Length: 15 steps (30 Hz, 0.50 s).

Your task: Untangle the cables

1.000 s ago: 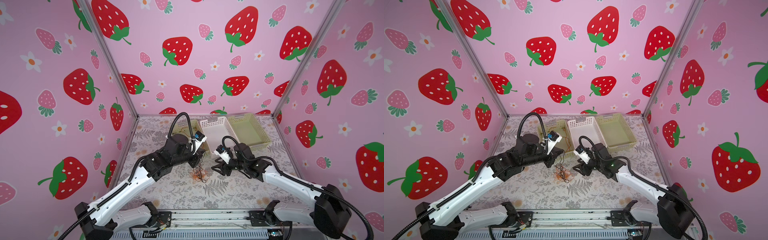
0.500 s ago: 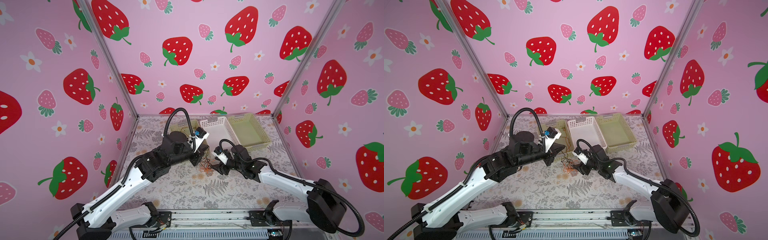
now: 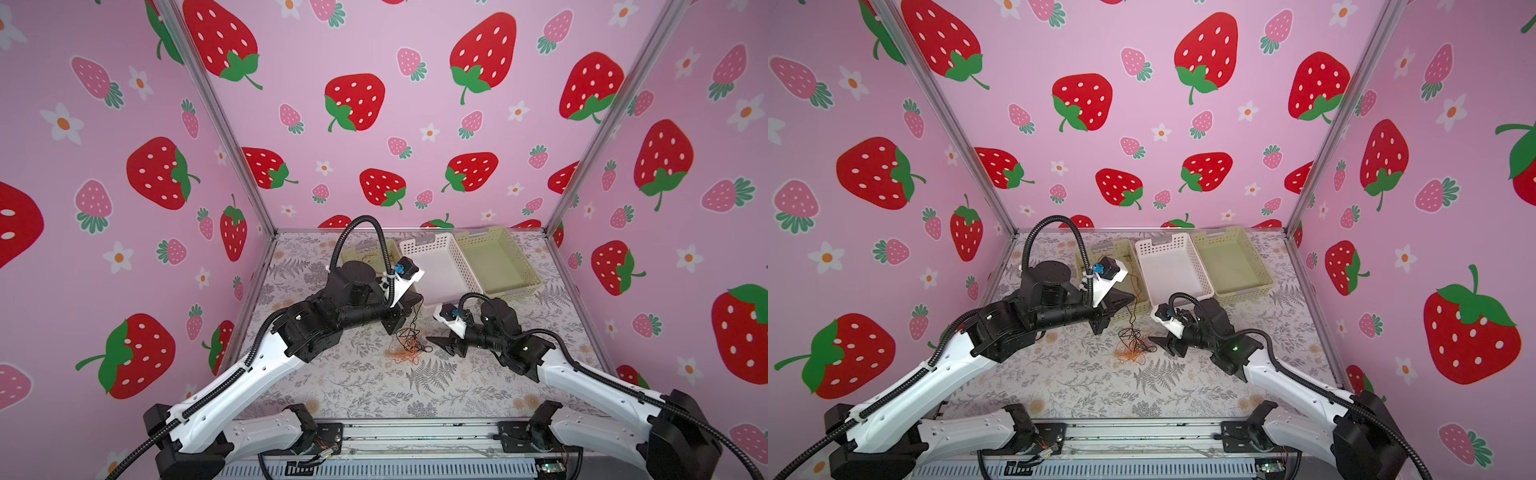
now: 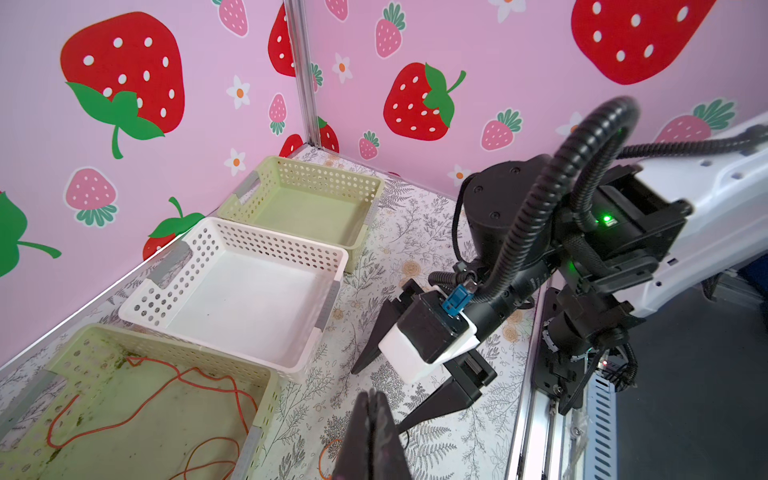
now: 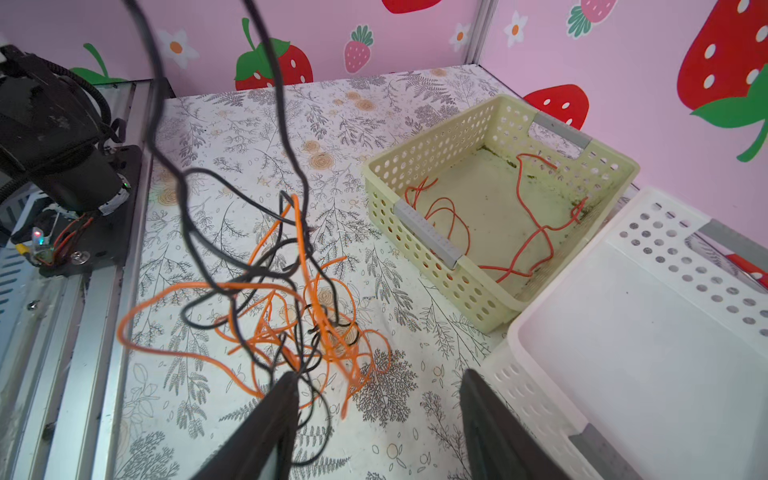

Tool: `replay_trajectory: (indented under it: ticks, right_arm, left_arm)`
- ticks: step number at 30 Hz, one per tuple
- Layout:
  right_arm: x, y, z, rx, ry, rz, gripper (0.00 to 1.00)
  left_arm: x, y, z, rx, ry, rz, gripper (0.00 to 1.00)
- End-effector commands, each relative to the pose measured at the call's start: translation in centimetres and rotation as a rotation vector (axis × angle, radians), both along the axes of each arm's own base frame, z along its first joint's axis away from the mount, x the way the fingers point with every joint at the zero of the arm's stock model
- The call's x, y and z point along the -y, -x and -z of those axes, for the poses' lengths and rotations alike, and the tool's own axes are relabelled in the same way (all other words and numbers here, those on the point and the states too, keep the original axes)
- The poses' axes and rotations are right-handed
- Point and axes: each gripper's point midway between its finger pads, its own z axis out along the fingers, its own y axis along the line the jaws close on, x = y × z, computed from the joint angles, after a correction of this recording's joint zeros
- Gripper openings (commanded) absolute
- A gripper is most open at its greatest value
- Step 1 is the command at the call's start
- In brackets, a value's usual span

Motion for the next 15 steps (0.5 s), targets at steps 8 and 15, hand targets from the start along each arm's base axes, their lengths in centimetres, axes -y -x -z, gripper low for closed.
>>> replay_trajectory:
  ticks: [8,15]
  right_arm:
    - [-2.7,2.7,-0.2,-0.092,-0.041,-0.219,0.49]
    - [-1.3,-0.3,0.8,-0.047,-0.003,-0.013,0.0]
  left_arm:
    - [0.5,0.7,-2.3,0.035,0.034,0.047,0.0]
    - [0.0,0.5,-2.6,0.054,0.018,0.025,0.0]
